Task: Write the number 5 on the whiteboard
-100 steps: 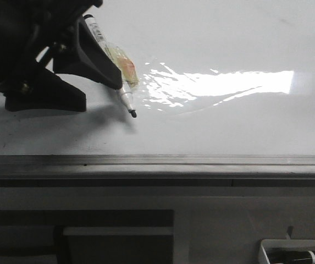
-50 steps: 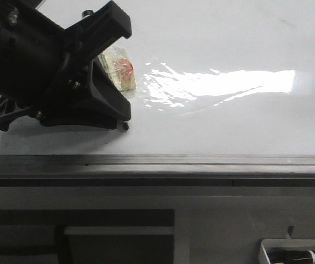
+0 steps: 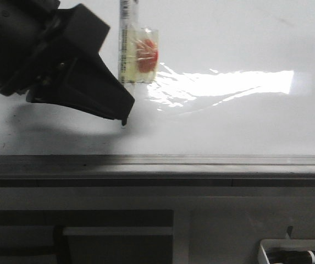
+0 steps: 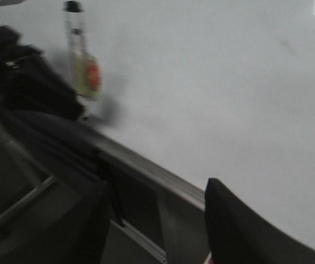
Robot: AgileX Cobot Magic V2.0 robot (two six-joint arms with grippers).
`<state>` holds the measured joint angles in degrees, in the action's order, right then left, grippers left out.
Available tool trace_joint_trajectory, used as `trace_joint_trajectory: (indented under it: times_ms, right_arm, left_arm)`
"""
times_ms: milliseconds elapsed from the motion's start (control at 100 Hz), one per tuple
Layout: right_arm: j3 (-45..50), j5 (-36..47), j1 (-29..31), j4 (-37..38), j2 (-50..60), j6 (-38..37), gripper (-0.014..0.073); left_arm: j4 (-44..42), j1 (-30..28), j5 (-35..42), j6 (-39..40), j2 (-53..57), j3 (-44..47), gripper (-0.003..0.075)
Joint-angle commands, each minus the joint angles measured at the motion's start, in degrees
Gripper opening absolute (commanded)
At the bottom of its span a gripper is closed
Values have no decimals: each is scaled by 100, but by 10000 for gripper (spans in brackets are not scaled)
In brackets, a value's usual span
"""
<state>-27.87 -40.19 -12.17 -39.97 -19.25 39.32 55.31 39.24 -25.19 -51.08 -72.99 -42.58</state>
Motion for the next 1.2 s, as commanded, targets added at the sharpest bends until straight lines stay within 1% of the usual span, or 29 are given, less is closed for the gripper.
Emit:
trace_joint_trajectory:
  times_ms: [0,60,110,190,310,460,590,820,960,1190]
  right_arm:
    - [-290,16,-289,-889,-369,1298,348]
    - [-330,16,-524,-998,-582,1505,348]
    - [-395,-24,-721,-998,-812,1558,348]
    - [-496,-60,-969,-998,-1137,1566,348]
    - [-712,-72,-1347,-998,-1657,1761,351]
    - [-908,68,-1861,-1052,-2180,1966,376]
    - [-1029,503,-2341,-1064,-2582,2072,392]
    - [-1188,1561,-3108,-1077,-3116,2072,392]
    - [-1188,1968,-3344,-1128,-3483,2072,391]
    - [-1188,2329,-3346,-1638,-4008,2072,388]
  left_arm:
    - [-822,14,-531,-326,224,-264,-20]
    - [-1234,14,-781,-604,246,-274,-20]
    - [-1508,37,-999,-897,246,-274,-20]
    - [-1840,174,-1147,-1116,246,-274,-20]
    - [-2200,466,-1028,-1139,246,-274,-20]
    - [-2293,718,-692,-1139,246,-274,-20]
    - [-2339,835,-475,-1139,246,-274,-20]
    - [-2339,840,-438,-1139,246,-274,-20]
    - [-2339,840,-429,-1139,246,-274,-20]
    - [-2339,840,-429,-1139,246,-274,-20]
